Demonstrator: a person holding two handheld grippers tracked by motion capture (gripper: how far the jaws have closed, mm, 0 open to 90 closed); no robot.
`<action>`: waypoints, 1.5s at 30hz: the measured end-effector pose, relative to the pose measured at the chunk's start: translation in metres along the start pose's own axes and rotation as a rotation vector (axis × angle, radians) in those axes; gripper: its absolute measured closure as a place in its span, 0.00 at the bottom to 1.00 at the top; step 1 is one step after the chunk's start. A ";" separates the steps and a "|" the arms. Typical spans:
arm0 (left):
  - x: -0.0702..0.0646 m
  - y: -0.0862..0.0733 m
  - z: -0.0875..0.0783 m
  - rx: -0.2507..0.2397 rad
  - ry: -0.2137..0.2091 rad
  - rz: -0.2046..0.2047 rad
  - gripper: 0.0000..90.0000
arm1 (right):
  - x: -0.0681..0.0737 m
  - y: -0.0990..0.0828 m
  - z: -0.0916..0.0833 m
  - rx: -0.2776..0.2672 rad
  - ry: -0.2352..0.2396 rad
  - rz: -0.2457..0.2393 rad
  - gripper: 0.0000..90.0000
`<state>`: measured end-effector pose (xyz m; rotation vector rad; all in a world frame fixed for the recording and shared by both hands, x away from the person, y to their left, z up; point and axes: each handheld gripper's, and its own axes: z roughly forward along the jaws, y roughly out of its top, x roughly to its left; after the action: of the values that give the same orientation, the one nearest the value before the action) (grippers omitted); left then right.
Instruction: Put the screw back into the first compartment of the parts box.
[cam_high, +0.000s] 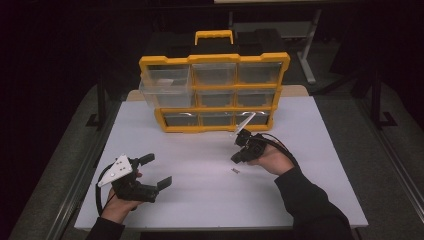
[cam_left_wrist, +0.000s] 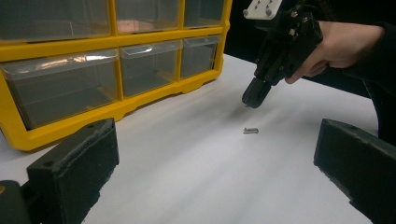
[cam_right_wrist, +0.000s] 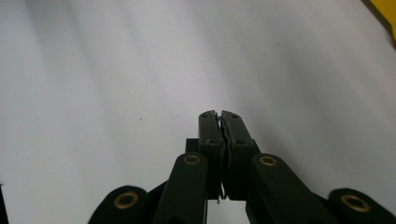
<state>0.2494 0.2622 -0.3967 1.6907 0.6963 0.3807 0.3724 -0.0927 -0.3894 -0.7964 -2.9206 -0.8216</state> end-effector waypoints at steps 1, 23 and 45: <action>0.000 0.000 0.000 0.002 0.001 0.002 0.00 | 0.000 0.001 -0.001 -0.001 0.000 -0.002 0.98; -0.001 -0.001 0.001 -0.004 -0.006 0.000 0.00 | 0.008 0.025 -0.033 -0.044 0.033 -0.041 0.98; -0.002 -0.001 0.002 0.003 -0.011 0.002 0.00 | 0.017 0.049 -0.053 -0.078 0.031 -0.088 0.98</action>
<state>0.2485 0.2598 -0.3975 1.6956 0.6876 0.3716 0.3739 -0.0748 -0.3177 -0.6564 -2.9313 -0.9509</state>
